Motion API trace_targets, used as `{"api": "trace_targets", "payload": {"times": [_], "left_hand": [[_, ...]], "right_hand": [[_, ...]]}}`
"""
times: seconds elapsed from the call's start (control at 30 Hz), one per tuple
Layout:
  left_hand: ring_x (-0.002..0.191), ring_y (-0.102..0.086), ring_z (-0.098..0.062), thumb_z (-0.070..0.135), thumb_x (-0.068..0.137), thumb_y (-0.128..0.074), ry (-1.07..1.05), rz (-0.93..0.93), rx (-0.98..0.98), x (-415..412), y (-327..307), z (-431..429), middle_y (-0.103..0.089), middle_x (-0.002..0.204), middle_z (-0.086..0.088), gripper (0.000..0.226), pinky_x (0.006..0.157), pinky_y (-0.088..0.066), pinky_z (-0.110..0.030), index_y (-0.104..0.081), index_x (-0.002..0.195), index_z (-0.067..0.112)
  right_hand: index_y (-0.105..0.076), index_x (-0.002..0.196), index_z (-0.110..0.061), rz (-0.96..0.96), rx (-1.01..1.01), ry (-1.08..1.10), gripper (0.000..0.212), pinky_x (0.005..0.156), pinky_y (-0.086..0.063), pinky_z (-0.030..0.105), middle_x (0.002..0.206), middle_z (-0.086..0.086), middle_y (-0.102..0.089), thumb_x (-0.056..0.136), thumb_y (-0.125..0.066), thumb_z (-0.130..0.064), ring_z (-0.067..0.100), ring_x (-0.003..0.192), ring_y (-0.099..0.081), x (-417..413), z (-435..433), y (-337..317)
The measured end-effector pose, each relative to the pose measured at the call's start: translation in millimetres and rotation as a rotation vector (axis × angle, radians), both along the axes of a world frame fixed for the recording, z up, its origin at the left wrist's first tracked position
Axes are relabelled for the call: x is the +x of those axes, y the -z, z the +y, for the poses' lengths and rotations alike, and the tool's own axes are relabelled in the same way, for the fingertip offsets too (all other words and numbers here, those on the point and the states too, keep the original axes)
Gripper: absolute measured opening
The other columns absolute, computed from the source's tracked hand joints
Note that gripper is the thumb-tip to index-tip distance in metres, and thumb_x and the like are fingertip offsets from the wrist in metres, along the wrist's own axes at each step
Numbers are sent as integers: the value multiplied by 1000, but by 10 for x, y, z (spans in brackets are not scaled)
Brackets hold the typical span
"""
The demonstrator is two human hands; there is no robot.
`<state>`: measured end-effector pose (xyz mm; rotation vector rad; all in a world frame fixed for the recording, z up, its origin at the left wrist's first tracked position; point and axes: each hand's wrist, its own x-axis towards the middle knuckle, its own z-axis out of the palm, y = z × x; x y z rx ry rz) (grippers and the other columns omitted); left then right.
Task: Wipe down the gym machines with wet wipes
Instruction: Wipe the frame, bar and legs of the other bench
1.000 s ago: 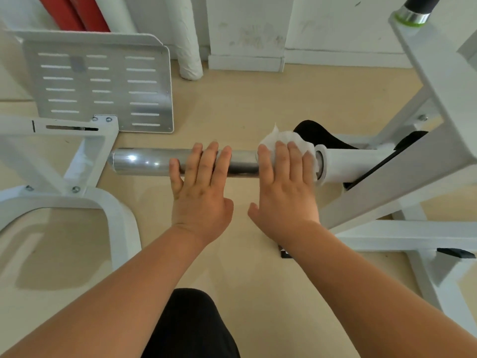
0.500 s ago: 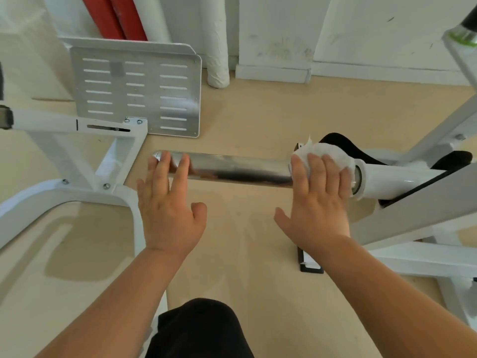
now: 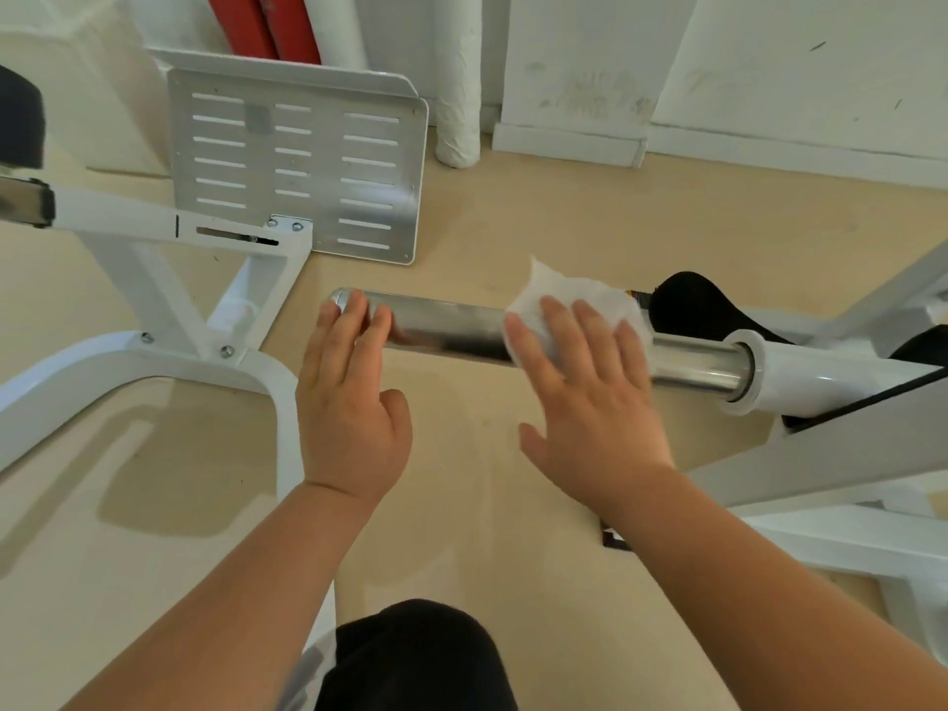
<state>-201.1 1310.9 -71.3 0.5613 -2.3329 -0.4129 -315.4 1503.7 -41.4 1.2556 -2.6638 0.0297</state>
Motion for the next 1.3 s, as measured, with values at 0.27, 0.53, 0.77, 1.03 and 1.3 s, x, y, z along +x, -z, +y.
{"api": "trace_targets", "payload": {"times": [0.27, 0.53, 0.77, 1.03, 1.3], "left_hand": [[150, -30, -22, -7, 77, -39, 55, 16, 188, 49, -145, -16, -41, 156, -7, 71, 122, -20, -24, -48, 147, 5], [143, -25, 11, 4, 78, -36, -70, 31, 448, 340, -348, -33, -34, 157, 13, 77, 116, -21, -10, -36, 154, 11], [149, -25, -2, 4, 79, -39, -16, 16, 568, 295, -330, 136, -32, 163, 8, 80, 123, -25, -32, -31, 158, 17], [137, -46, 1, 4, 79, -39, 51, 338, 1058, 280, -345, 192, -49, 146, 23, 77, 115, -37, -32, -39, 150, 34], [132, -50, 1, 10, 91, -37, -108, 622, 1112, 91, -421, 267, -56, 143, 13, 54, 103, -45, -19, -54, 141, 20]], "right_hand": [[8, 162, -18, 70, 44, -68, 113, 118, 12, 58, 164, 16, -4, 82, -67, -48, 44, 150, -8, 200, -639, 43], [22, 159, -15, 46, 162, -274, 102, 122, 4, 59, 167, 16, 21, 95, -51, -47, 45, 154, 7, 429, -1512, -53], [2, 164, -30, 142, 83, -295, 106, 121, -6, 55, 171, 10, 1, 83, -65, -39, 40, 153, -12, 156, -854, -32], [4, 164, -29, 183, 219, -223, 107, 119, -5, 60, 170, 13, 8, 84, -65, -45, 45, 152, -9, 76, -545, -26], [17, 161, -13, 214, 254, -409, 97, 120, -17, 60, 168, 11, 22, 96, -47, -47, 43, 155, 3, 346, -1513, -147]]}}
